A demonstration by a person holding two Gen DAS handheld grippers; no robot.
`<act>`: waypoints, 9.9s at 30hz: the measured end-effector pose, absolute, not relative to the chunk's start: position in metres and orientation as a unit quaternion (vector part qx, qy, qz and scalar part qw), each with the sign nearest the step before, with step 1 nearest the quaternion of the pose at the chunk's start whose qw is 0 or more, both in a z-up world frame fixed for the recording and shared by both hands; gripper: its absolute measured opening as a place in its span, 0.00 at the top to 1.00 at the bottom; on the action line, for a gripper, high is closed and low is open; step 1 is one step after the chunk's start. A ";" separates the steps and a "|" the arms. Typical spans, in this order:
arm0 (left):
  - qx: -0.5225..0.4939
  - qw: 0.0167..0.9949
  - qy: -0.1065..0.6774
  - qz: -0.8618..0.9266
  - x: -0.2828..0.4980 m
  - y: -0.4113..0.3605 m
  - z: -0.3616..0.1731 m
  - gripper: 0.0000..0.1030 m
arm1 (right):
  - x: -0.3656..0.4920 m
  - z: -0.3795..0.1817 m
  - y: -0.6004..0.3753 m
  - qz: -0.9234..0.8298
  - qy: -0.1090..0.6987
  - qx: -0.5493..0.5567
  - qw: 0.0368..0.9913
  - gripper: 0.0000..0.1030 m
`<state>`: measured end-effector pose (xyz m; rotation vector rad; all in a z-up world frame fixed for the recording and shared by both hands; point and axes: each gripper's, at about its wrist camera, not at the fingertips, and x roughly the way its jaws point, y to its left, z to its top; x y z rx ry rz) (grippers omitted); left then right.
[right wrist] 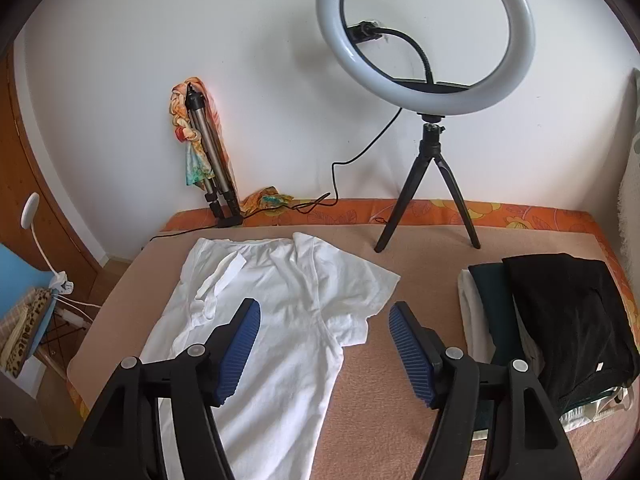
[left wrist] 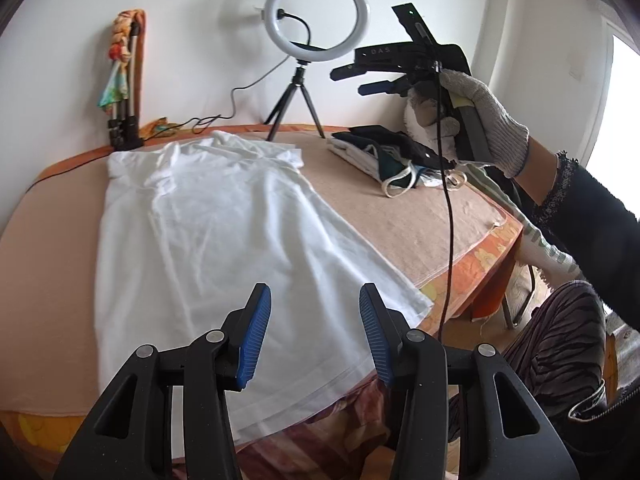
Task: Fold small clothes
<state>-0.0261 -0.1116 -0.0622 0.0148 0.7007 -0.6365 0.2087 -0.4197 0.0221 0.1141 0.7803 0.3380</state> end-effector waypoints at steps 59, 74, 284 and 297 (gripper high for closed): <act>0.053 0.840 0.398 -0.365 -0.003 -0.238 -0.128 0.93 | 0.318 -0.051 -0.474 0.166 0.453 0.028 0.875 0.23; -0.096 0.866 0.370 -0.321 -0.004 -0.176 -0.083 0.95 | 0.365 -0.132 -0.423 0.154 0.500 0.076 0.849 0.28; -0.135 0.851 0.481 -0.163 0.157 0.045 -0.118 0.71 | 0.195 -0.127 -0.314 0.284 0.528 0.105 0.794 0.69; -0.113 0.878 0.435 -0.165 0.152 0.038 -0.097 0.98 | 0.187 -0.107 -0.295 0.279 0.493 0.036 0.823 0.99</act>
